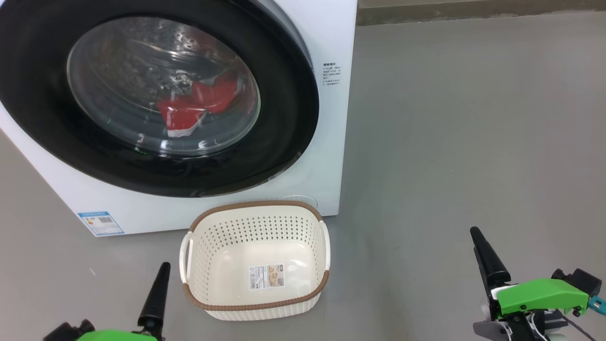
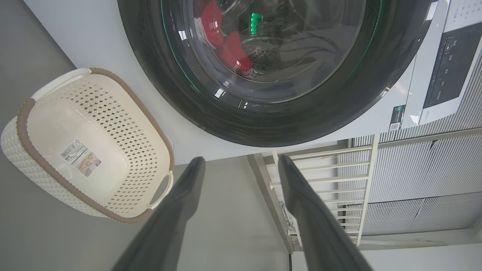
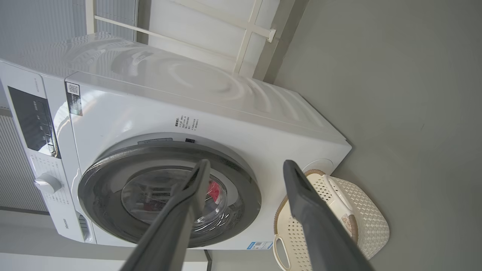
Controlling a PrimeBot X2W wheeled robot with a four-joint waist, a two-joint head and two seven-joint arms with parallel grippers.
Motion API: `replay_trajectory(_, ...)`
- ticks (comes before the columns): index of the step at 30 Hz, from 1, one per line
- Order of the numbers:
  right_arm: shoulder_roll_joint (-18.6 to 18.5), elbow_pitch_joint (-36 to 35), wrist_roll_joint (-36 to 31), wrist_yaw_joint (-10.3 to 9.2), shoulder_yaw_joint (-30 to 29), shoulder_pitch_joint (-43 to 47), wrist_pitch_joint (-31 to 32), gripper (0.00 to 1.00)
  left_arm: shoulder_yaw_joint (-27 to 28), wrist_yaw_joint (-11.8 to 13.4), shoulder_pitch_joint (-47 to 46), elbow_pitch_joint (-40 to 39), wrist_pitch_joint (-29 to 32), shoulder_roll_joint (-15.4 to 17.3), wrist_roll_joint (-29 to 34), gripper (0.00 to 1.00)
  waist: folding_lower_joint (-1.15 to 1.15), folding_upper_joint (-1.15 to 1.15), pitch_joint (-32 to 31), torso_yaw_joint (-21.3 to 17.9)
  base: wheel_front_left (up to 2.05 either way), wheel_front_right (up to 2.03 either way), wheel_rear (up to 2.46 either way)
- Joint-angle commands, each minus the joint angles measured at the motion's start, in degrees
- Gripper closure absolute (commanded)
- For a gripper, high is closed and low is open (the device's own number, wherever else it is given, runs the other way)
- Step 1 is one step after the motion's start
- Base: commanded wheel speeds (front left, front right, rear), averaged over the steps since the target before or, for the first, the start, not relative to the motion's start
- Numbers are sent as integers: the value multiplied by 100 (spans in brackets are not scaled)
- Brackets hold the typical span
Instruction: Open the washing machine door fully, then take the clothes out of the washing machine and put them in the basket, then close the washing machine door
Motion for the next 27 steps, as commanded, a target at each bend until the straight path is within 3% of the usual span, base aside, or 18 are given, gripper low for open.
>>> replay_trajectory(1,-68,-114,-158,0,53,-294,-48,0,44,-14,-291,-168,-62,57,126,0,0,0,1,1,0,0,0)
replay_trajectory(27,-100,-43,-2267,0,346,-625,-487,0,10,101,-527,-367,-503,45,2197,0,-1,0,-14,-7,0,0,0)
